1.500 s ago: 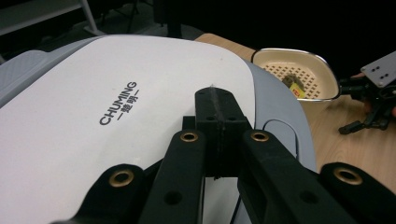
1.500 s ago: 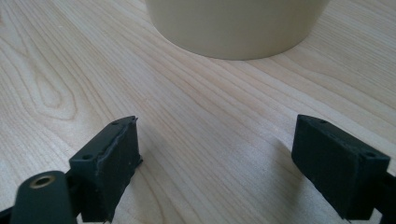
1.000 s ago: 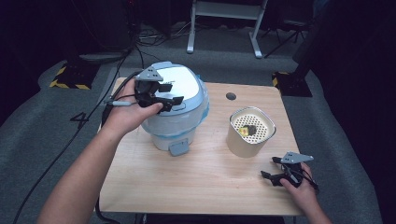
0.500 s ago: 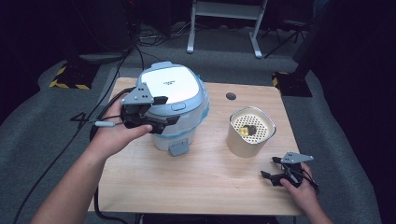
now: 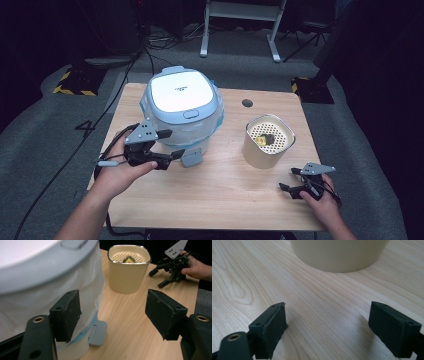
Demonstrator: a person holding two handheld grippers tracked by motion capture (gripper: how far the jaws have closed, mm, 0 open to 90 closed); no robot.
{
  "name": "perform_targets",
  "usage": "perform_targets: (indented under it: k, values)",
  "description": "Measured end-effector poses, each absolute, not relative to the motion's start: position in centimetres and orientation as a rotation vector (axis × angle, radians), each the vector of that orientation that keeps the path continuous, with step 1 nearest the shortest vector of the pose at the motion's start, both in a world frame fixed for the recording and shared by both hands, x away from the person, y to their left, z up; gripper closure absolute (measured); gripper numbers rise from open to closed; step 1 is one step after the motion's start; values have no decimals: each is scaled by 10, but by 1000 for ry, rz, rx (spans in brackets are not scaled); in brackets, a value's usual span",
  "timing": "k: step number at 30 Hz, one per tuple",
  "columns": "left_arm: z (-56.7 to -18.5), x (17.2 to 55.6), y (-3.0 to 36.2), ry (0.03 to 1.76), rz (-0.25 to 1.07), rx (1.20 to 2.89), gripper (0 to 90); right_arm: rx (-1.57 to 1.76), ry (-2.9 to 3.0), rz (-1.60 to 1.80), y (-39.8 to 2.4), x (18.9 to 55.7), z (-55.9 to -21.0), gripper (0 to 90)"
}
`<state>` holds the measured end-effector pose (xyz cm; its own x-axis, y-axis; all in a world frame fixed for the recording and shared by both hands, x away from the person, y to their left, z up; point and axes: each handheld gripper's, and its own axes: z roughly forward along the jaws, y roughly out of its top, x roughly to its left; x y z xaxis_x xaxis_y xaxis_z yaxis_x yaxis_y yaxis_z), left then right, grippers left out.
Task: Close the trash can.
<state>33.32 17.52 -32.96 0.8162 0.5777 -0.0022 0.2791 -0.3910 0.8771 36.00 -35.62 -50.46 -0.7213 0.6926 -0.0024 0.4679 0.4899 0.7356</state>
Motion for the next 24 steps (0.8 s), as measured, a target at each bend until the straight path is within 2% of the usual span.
perform_targets:
  k: [17,24]
  values:
    - [-414,333,176,773,308,1995,270,980,2440,1068,-356,360,-505,148]
    - [-448,337,180,852,322,2017,265,979,2440,1067,-356,360,-505,148]
